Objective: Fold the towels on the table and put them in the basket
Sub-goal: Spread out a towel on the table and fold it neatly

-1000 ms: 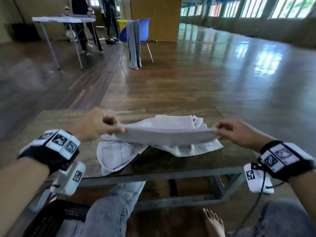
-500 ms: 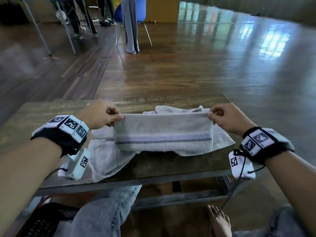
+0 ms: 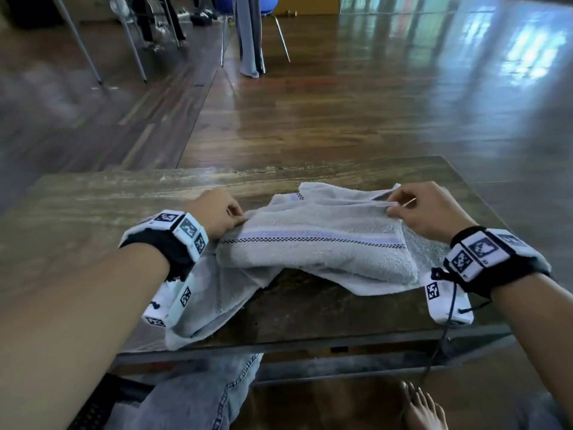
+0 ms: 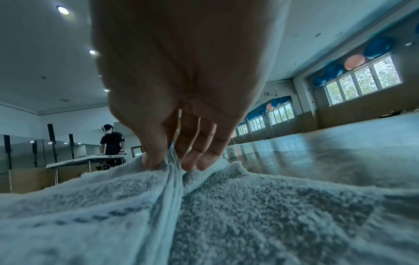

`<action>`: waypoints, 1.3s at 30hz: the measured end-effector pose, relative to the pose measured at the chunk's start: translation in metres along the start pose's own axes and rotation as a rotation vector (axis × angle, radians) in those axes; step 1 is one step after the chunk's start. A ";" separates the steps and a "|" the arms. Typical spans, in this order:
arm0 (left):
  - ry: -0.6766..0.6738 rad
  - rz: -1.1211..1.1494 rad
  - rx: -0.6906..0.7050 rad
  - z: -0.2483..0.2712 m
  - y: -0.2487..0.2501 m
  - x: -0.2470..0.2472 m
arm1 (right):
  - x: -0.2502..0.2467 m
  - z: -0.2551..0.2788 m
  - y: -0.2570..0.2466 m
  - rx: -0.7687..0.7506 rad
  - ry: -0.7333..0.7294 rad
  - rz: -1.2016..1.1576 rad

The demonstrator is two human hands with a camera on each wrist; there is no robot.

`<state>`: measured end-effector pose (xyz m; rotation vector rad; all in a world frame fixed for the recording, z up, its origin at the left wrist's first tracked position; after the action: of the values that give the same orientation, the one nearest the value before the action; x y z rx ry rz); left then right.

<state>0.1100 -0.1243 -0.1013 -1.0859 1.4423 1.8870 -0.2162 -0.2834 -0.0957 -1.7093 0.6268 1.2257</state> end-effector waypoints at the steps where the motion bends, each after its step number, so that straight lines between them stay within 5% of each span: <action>1: -0.002 -0.013 0.008 0.000 0.003 0.000 | -0.003 0.001 -0.001 -0.003 0.012 0.005; 13: -0.064 -0.020 -0.011 0.000 0.003 0.007 | -0.007 0.013 -0.007 -0.048 0.007 0.045; 21: 0.202 0.102 0.126 0.016 0.019 -0.030 | -0.028 0.013 -0.017 -0.058 0.135 -0.008; 29: 0.430 0.247 0.286 0.052 0.058 -0.092 | -0.087 0.037 -0.013 -0.078 0.505 -0.264; 34: 0.327 0.264 0.300 0.067 0.075 -0.092 | -0.093 0.058 -0.001 -0.113 0.386 -0.305; 39: 0.013 0.053 0.236 0.060 0.107 -0.079 | -0.111 0.071 0.015 -0.128 0.345 -0.189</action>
<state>0.0513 -0.0939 0.0282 -0.9562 1.6676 1.6948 -0.3020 -0.2388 -0.0056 -2.0597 0.5810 0.8612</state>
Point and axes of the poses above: each hand's wrist, its own z-axis away from the middle knuckle, its own x-axis out of the palm, y = z × x, the point moved 7 cm from there along -z, towards the middle knuckle, and after that the axes turned 10 degrees about z, right-handed, at the moved point
